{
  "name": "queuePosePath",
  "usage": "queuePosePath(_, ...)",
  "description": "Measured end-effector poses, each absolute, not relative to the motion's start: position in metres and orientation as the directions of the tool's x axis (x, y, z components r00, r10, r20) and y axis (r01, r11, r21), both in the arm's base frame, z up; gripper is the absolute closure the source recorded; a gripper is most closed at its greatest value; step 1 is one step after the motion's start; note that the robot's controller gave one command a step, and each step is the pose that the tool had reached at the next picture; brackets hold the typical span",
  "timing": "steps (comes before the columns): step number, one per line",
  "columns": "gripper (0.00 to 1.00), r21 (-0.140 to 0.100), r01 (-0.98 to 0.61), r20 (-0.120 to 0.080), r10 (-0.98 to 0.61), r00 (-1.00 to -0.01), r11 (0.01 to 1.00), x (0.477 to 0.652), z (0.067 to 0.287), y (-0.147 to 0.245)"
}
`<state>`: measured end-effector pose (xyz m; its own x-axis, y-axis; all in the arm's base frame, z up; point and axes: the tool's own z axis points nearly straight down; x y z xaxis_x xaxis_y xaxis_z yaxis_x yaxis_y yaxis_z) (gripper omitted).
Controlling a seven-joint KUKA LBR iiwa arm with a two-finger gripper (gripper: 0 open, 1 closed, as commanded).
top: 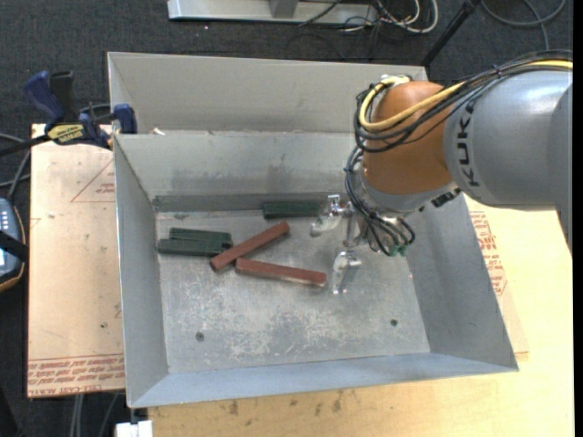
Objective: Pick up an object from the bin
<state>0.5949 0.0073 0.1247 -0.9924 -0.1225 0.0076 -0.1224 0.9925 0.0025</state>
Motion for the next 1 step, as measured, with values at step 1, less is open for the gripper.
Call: queuePosePath(1, 1.0, 0.0, -0.176, -0.016, -0.176, -0.984, 0.984, 0.5633, 0.0785, 0.0324)
